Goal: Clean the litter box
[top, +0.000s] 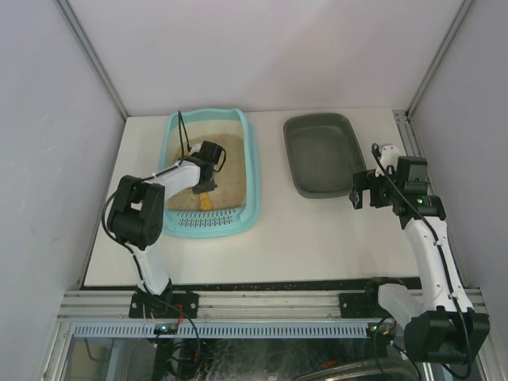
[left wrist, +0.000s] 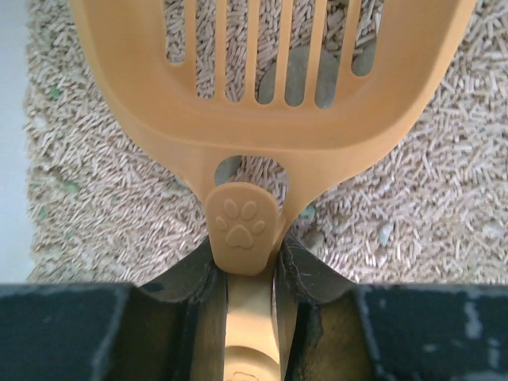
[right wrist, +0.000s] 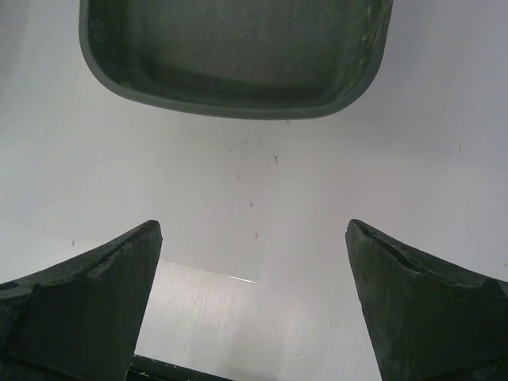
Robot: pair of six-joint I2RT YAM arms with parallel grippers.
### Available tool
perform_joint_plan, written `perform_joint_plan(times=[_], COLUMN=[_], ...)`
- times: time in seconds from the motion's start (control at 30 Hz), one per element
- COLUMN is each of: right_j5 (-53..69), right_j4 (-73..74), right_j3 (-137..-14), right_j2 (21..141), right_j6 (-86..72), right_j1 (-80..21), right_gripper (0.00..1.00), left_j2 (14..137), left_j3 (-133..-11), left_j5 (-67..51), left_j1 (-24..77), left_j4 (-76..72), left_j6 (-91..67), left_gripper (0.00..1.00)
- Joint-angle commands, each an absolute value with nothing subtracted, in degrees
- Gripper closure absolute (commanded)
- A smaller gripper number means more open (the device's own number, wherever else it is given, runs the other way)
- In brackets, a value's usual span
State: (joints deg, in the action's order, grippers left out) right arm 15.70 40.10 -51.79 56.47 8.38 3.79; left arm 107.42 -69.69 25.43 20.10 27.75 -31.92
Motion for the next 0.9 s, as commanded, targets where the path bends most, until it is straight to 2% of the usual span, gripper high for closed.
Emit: perform_joint_plan(times=[0.0,0.07,0.17,0.33,0.57,0.73,0.87], right_j5=[19.6,20.6,20.7,20.8,30.3,35.7,43.5], right_j4=[39.9,41.0,42.7,45.5,46.3,42.8,41.2], right_j3=[-53.3,-54.3,-55.7,-55.9,-59.5,-67.7,-77.6], right_j2=[53.6,53.3,53.6,54.0,56.5,63.8,72.5], right_j6=[8.8,9.4,10.2,12.1,12.8,8.3,4.5], right_j1=[5.3,5.6,5.2,4.3,3.6,2.2,0.7], right_gripper=[0.00,0.00,0.00,0.00,0.00,0.00,0.00], left_j2=[99.8,98.0,96.5,94.8,91.2,86.0,79.4], left_j3=[-75.5,-77.5,-80.9,-86.4,-92.1,-88.9,-82.9], left_j5=[29.1,30.3,29.1,26.4,30.4,23.9,17.5], left_j1=[22.3,23.5,24.1,26.1,34.5,41.7,47.6], left_j4=[34.2,36.3,39.6,43.9,51.5,55.3,53.0], left_j6=[-30.2,-29.2,-27.5,-22.3,-11.3,-4.7,-2.6], left_gripper=[0.87,0.88,0.99,1.00,1.00,1.00,1.00])
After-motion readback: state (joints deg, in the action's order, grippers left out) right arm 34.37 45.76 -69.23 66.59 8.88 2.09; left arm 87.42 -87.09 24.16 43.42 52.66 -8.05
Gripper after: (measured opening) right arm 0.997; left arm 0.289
